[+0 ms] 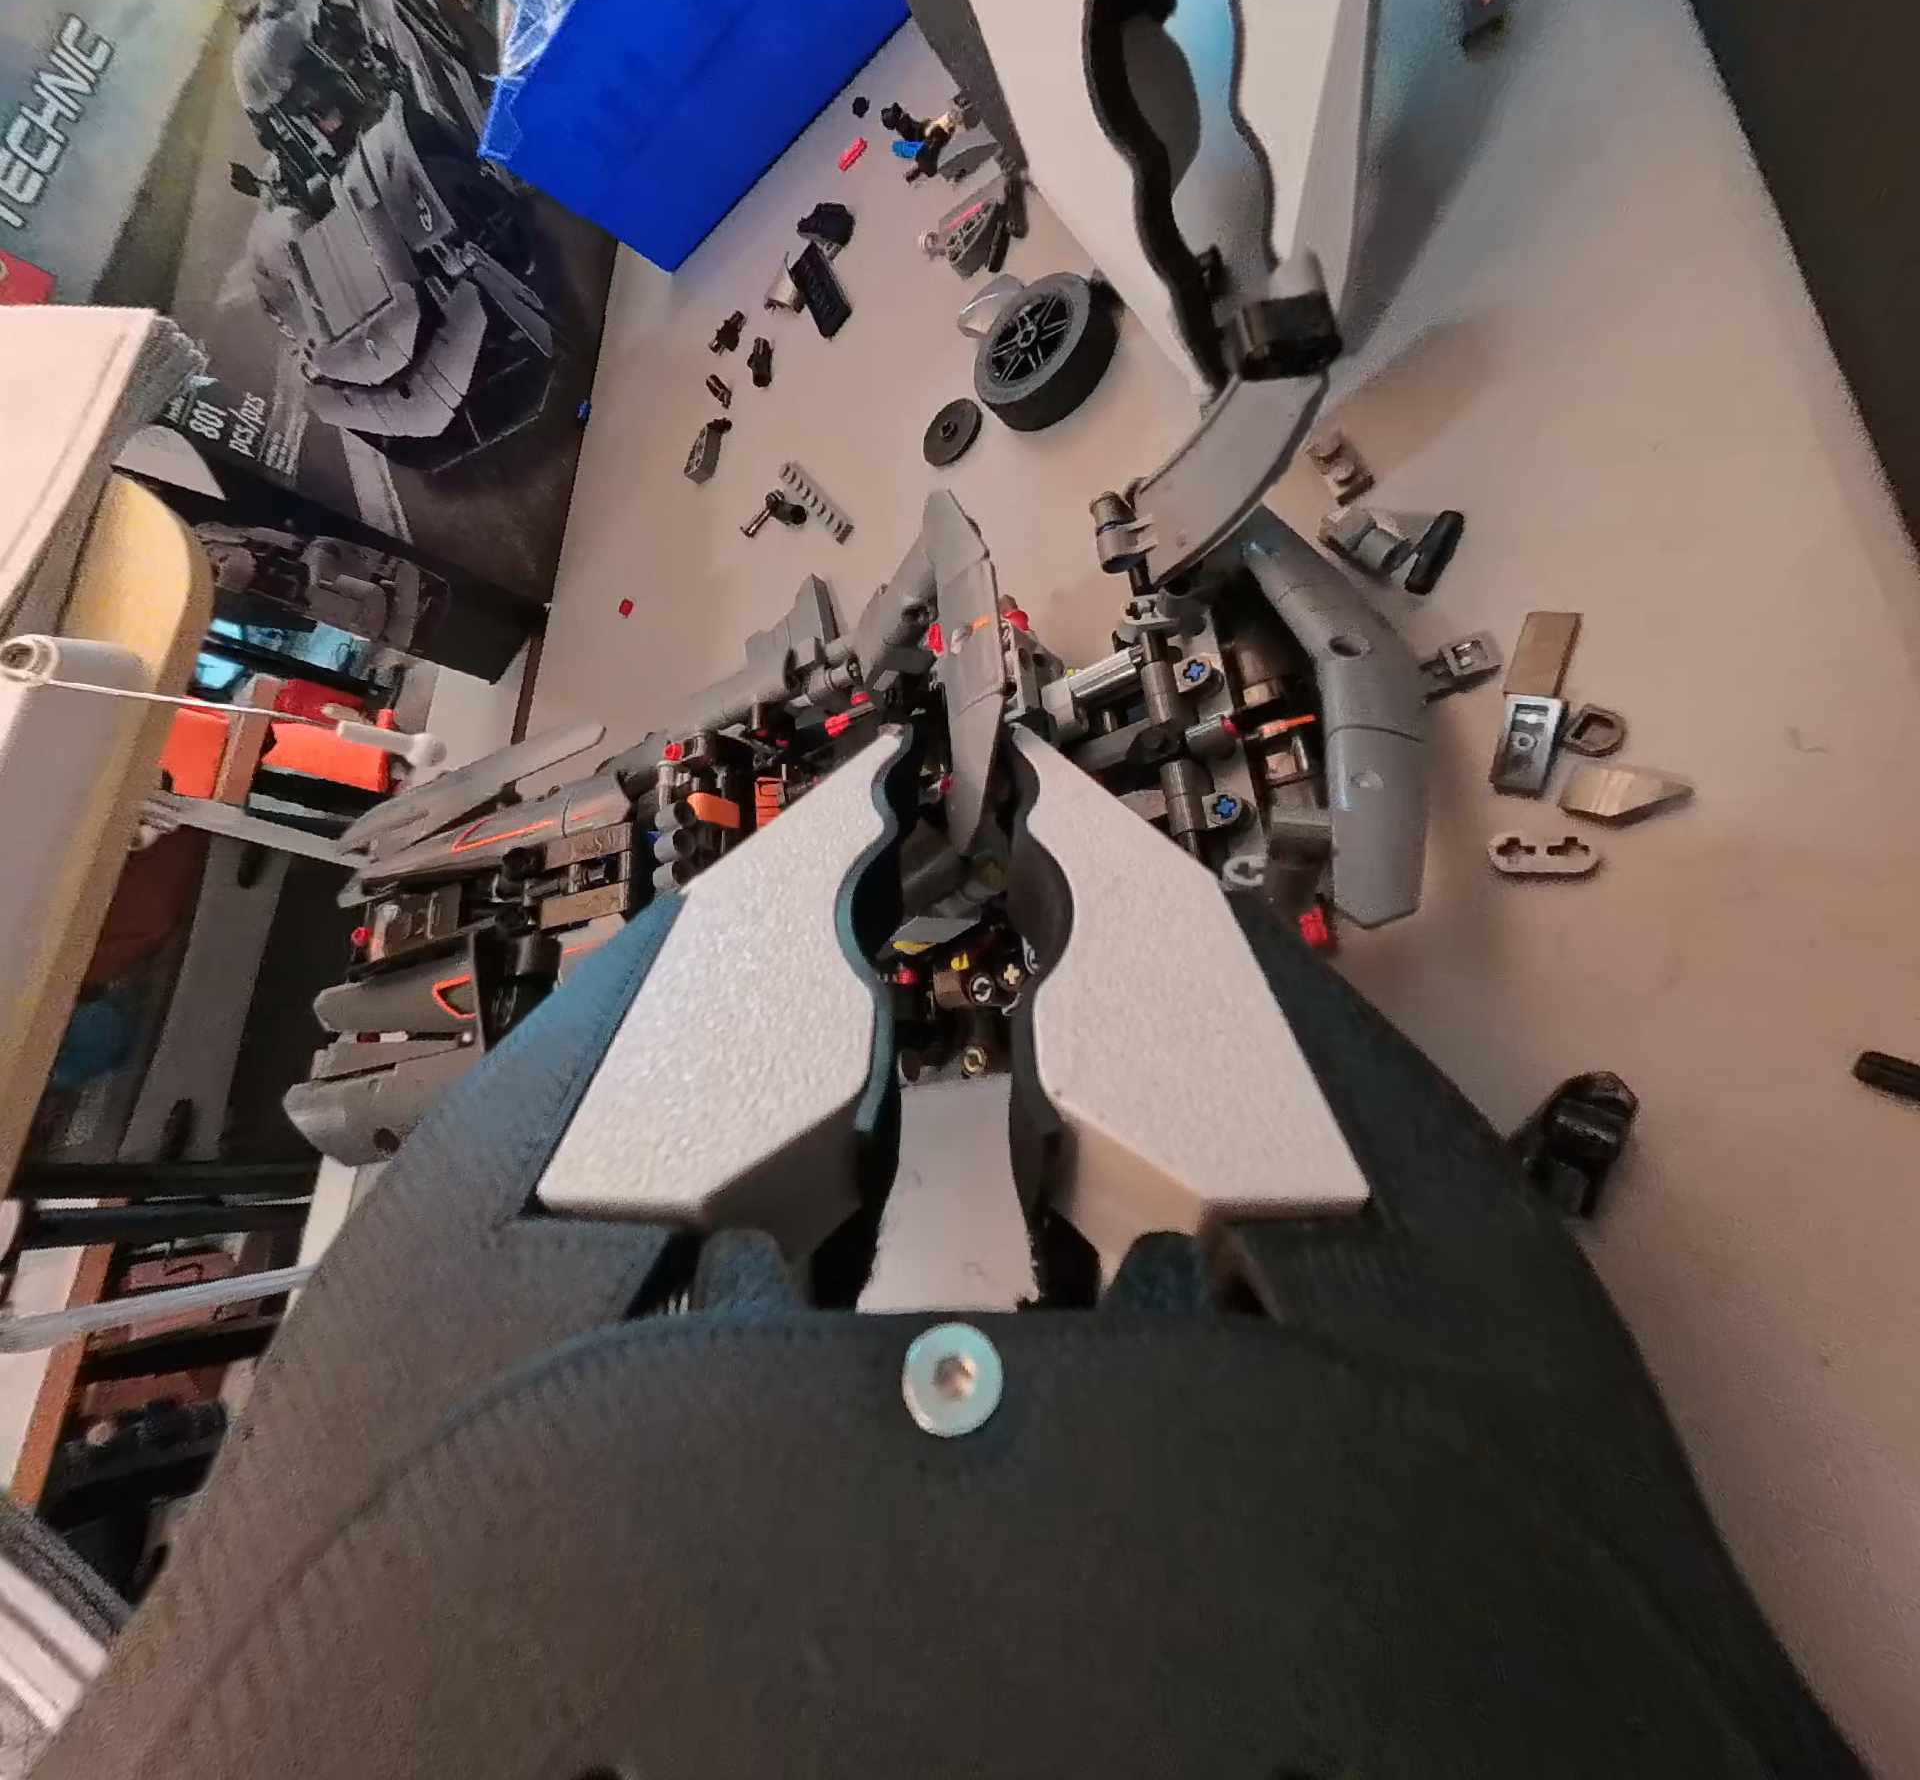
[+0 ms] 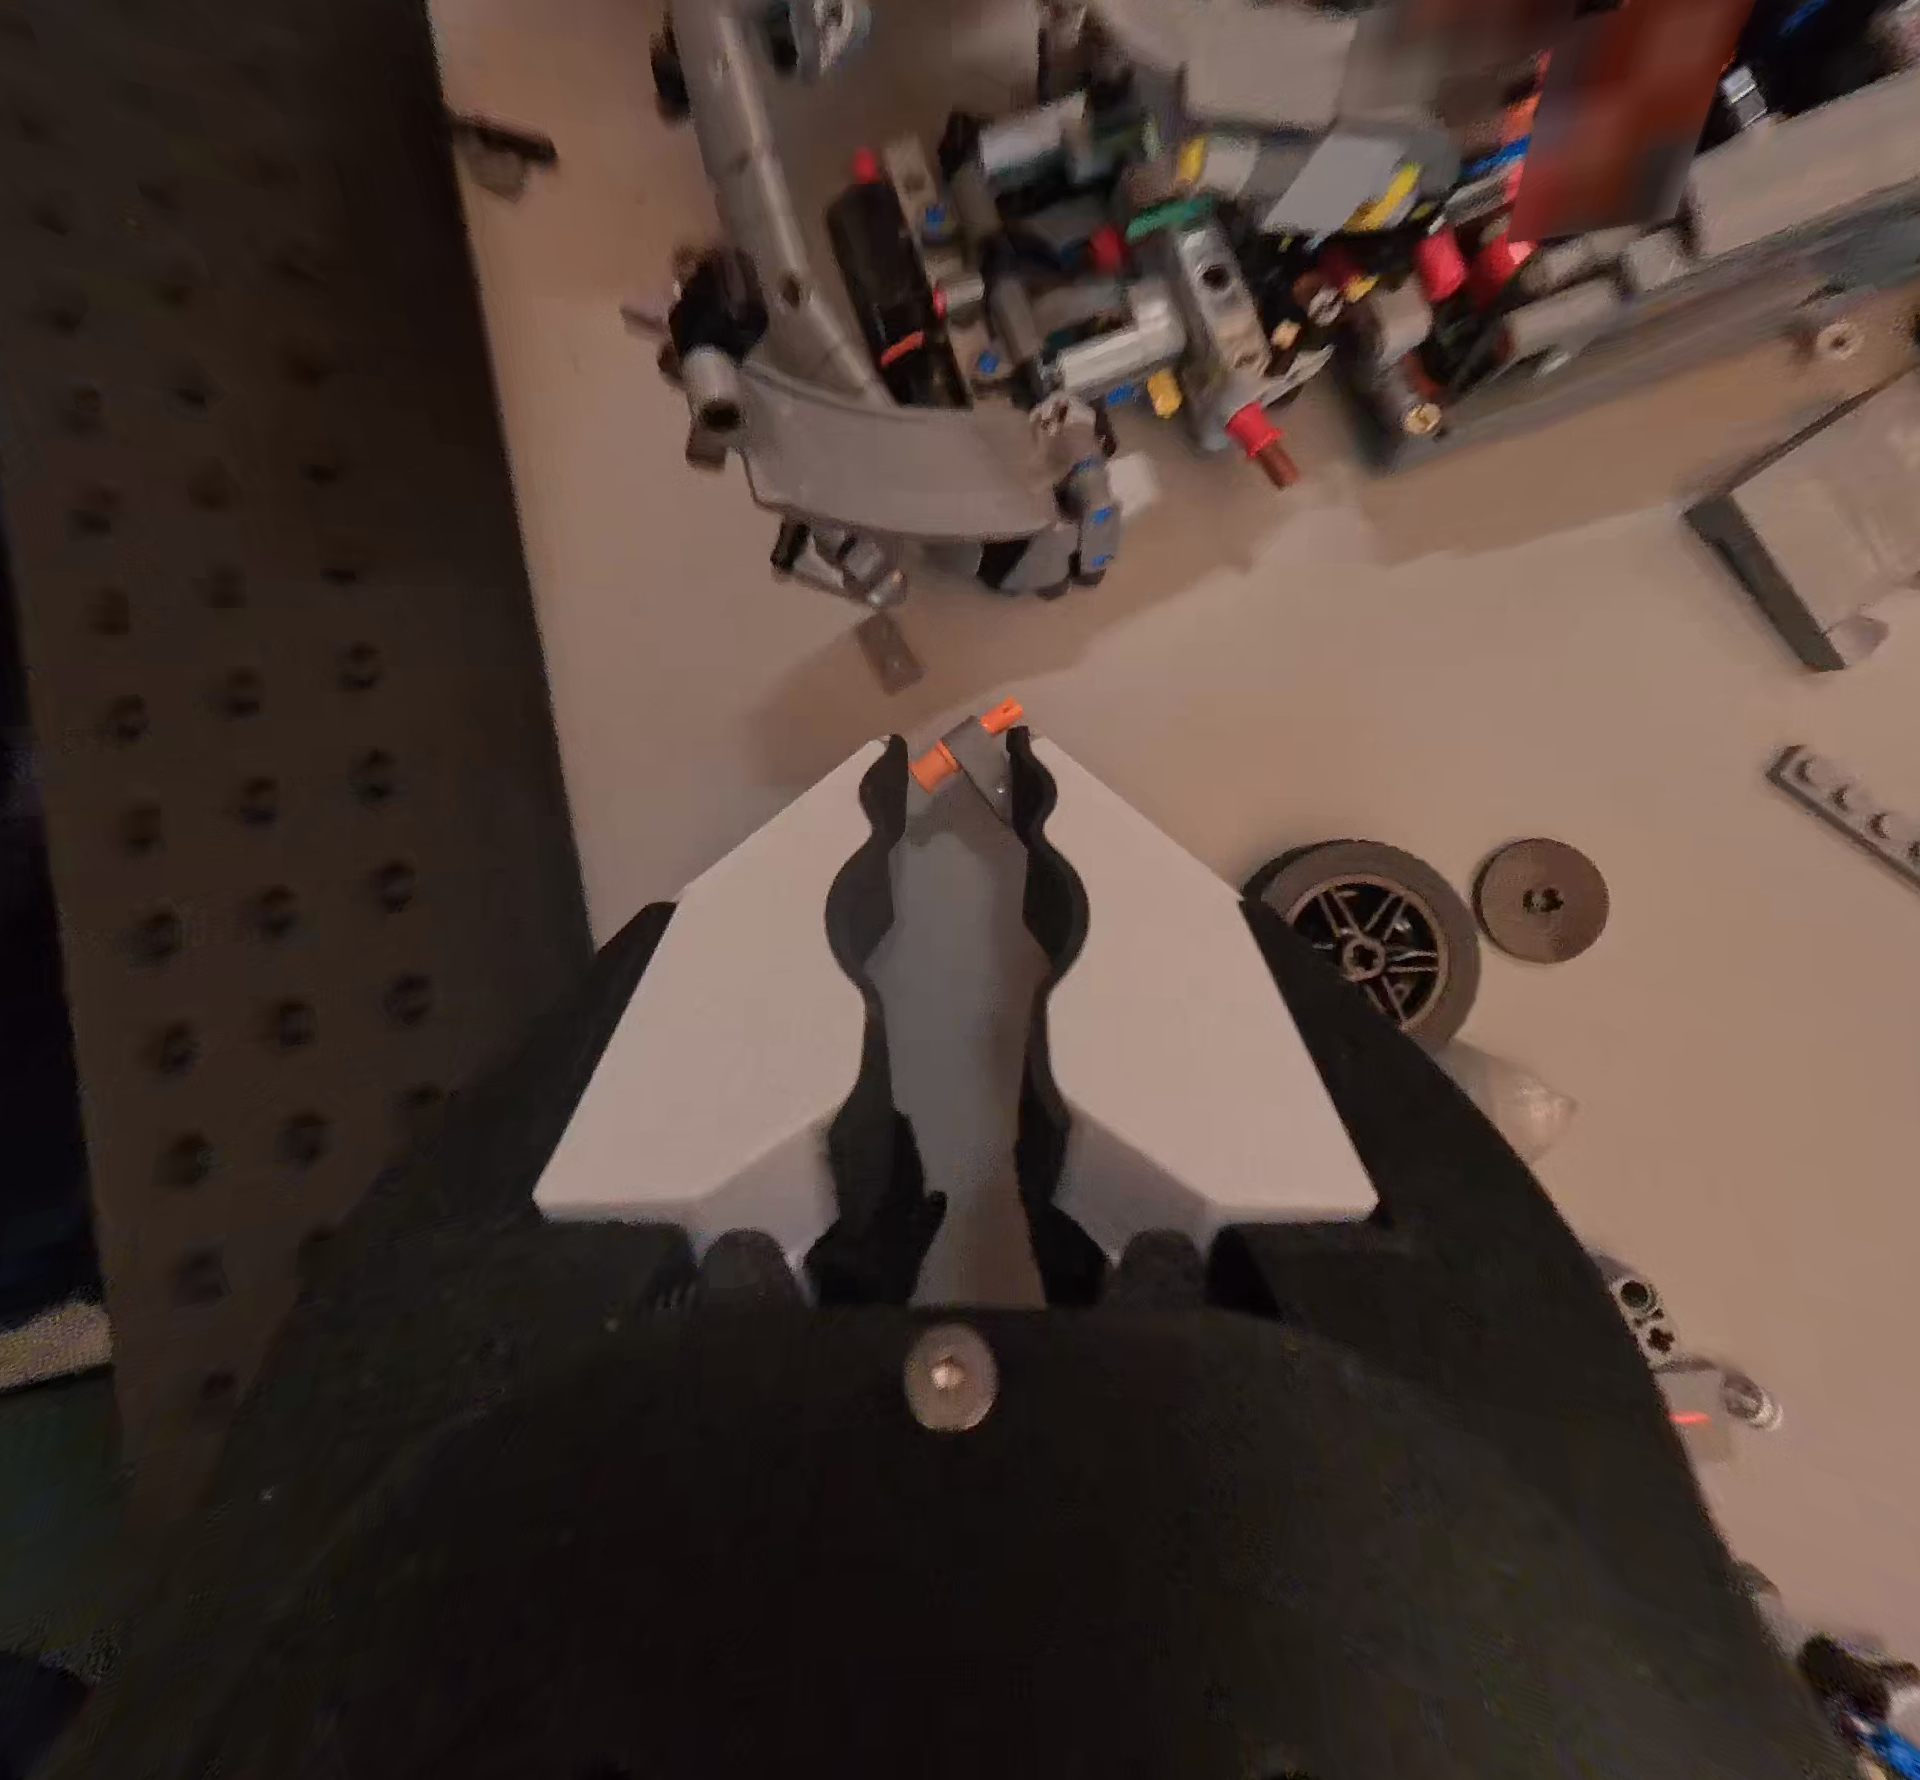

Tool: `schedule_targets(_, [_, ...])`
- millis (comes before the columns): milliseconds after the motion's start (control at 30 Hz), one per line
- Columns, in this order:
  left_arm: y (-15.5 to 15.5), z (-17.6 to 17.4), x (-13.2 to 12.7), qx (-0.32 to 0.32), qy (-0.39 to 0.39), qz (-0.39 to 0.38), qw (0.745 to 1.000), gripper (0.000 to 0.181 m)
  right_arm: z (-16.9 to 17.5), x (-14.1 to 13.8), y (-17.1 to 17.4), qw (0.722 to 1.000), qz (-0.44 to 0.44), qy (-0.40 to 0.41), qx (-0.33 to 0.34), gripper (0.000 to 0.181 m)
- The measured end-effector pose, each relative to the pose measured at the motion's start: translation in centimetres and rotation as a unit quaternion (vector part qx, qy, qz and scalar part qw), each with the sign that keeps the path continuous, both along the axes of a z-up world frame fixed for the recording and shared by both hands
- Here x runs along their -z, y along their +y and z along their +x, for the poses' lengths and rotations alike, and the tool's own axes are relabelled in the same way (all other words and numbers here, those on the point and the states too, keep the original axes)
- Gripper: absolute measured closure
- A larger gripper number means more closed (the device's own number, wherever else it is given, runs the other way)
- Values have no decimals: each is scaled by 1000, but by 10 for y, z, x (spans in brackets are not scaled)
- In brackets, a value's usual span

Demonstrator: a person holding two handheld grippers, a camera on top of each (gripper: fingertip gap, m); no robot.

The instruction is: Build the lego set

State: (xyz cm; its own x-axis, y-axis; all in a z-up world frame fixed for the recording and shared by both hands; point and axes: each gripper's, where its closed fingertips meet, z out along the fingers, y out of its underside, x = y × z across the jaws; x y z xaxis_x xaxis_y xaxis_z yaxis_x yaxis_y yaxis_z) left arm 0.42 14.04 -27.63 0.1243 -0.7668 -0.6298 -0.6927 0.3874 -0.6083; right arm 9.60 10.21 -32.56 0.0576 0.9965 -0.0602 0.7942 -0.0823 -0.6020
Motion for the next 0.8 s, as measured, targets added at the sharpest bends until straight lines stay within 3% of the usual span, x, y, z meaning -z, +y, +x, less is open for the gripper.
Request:
schedule_targets(133, [-2,0,0,8,-8,-12,1000,162,-8,-30,14,994,-27,94,39,164])
schedule_targets(267, [-2,2,-20,5,-54,-16,998,148,-18,-68,20,975,-70,204,56,164])
schedule_targets(500, [-15,20,-47,6,-99,-12,995,146,-45,-145,6,892,-180,414,21,164])
schedule_targets(700, [-34,33,-72,28,-166,-67,983,149,-60,-170,-5,842,-238,485,-13,165])
schedule_targets(800, [-40,37,-84,34,-199,-89,975,151,-70,-168,-11,839,-247,484,-24,164])
